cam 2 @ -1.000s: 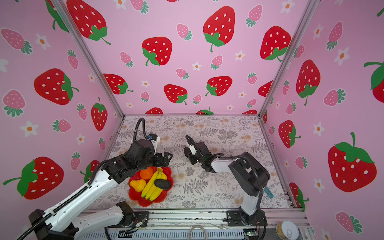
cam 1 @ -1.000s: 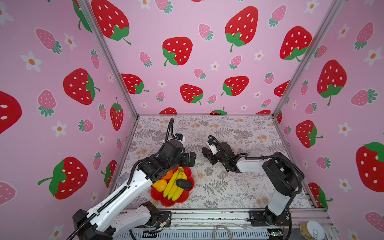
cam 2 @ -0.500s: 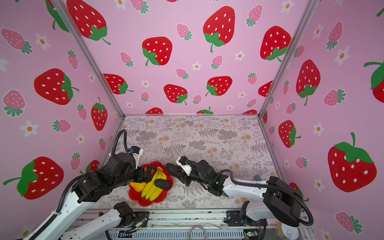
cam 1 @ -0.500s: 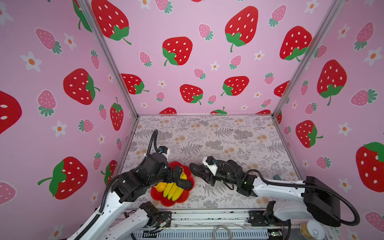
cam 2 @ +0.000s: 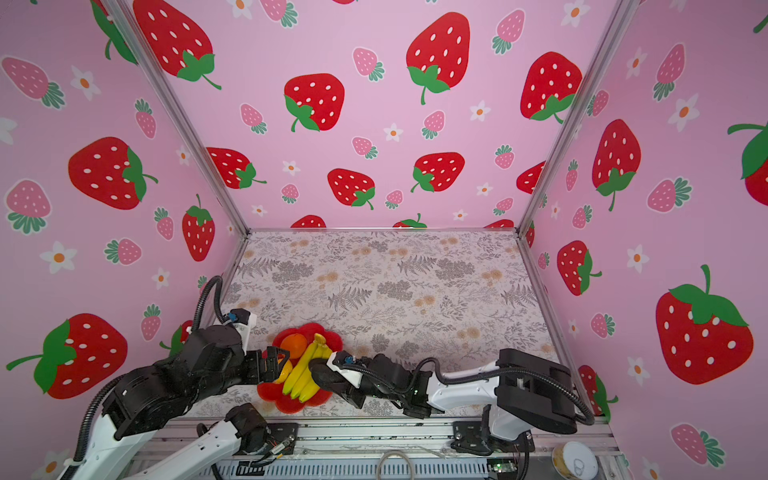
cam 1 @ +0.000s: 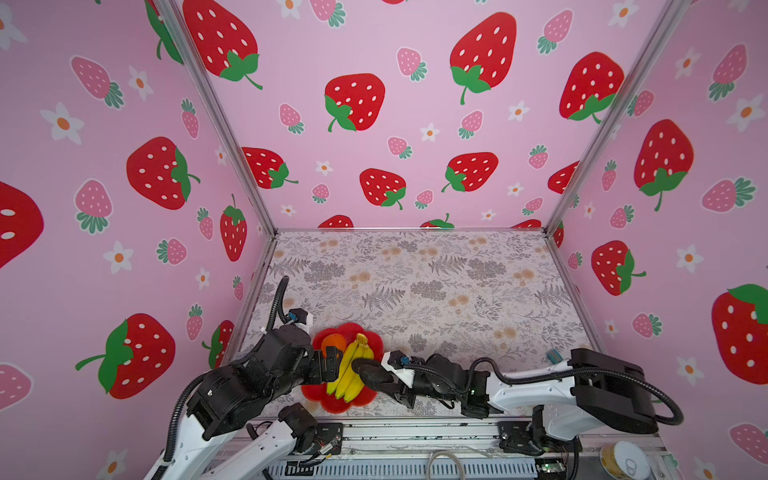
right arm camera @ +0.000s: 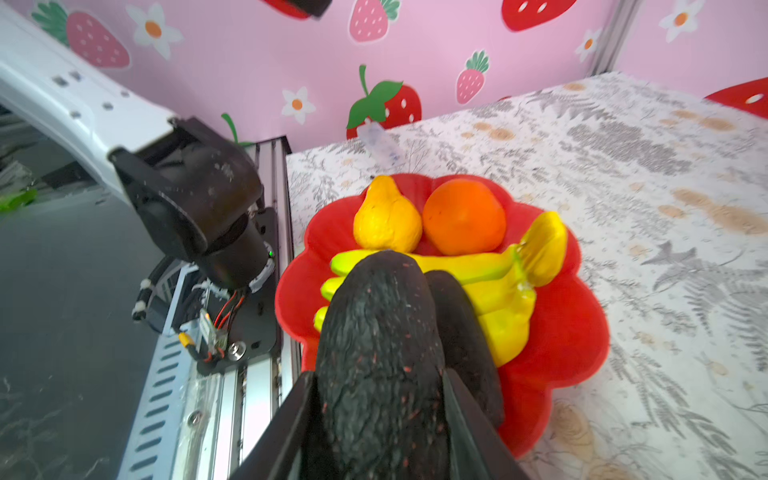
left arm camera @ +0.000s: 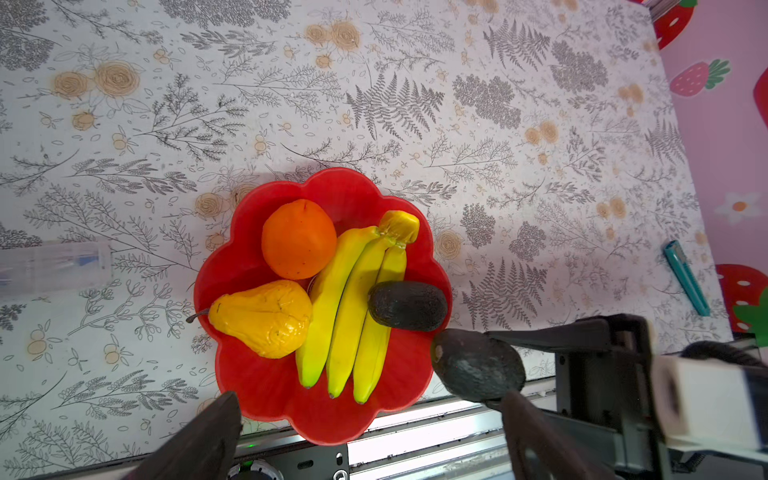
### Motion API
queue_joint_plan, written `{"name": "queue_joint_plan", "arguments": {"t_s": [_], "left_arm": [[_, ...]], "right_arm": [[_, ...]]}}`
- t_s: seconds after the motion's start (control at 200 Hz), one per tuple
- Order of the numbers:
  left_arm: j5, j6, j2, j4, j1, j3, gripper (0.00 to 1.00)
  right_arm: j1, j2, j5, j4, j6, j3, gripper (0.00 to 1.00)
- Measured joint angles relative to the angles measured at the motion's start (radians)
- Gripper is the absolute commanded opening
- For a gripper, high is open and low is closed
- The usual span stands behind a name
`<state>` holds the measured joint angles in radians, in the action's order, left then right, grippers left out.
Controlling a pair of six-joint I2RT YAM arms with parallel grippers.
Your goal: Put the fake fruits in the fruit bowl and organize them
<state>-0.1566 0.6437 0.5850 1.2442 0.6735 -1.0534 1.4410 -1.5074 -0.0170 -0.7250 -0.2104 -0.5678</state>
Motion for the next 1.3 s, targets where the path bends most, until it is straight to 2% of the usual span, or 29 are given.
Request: {"name": "queue_joint_plan", "arguments": {"t_s": [0.21, 0.455, 0.575, 0.635, 0.65, 0.77, 0.905, 0.955, 1.211, 1.301], "left_arm": [[-0.017, 0.012, 0.02, 0.015, 0.0, 0.0, 0.99], [-0.024, 0.019, 0.009, 0.012, 0.0, 0.002, 0.99], [-0.026, 0.02, 0.009, 0.003, 0.0, 0.005, 0.99], [-0.026, 0.019, 0.012, -0.002, 0.0, 0.006, 0.99], [-0.026, 0.019, 0.013, -0.005, 0.0, 0.006, 0.99], [-0.026, 0.017, 0.016, -0.016, 0.0, 0.006, 0.99], [-0.029, 0.007, 0.023, -0.04, 0.0, 0.006, 0.99], [-0.038, 0.0, 0.034, -0.056, 0.0, 0.006, 0.99], [-0.165, -0.128, 0.199, -0.225, -0.013, 0.006, 0.99], [-0.204, -0.199, 0.258, -0.344, -0.08, 0.024, 0.99]], "right_arm": [[0.041, -0.157, 0.009, 0.007, 0.015, -0.121, 0.39], [0.042, -0.26, 0.035, 0.037, 0.022, -0.182, 0.43], [0.042, -0.27, 0.05, 0.046, 0.023, -0.185, 0.5], [0.042, -0.27, 0.055, 0.046, 0.024, -0.185, 0.51], [0.042, -0.27, 0.055, 0.046, 0.025, -0.185, 0.55], [0.042, -0.265, 0.063, 0.054, 0.028, -0.185, 0.66], [0.043, -0.208, 0.074, 0.084, 0.036, -0.184, 0.83], [0.043, -0.166, 0.081, 0.097, 0.037, -0.182, 1.0], [0.018, 0.097, 0.115, 0.12, 0.045, -0.093, 0.99], [-0.074, 0.216, 0.121, 0.147, 0.019, -0.014, 0.99]]}}
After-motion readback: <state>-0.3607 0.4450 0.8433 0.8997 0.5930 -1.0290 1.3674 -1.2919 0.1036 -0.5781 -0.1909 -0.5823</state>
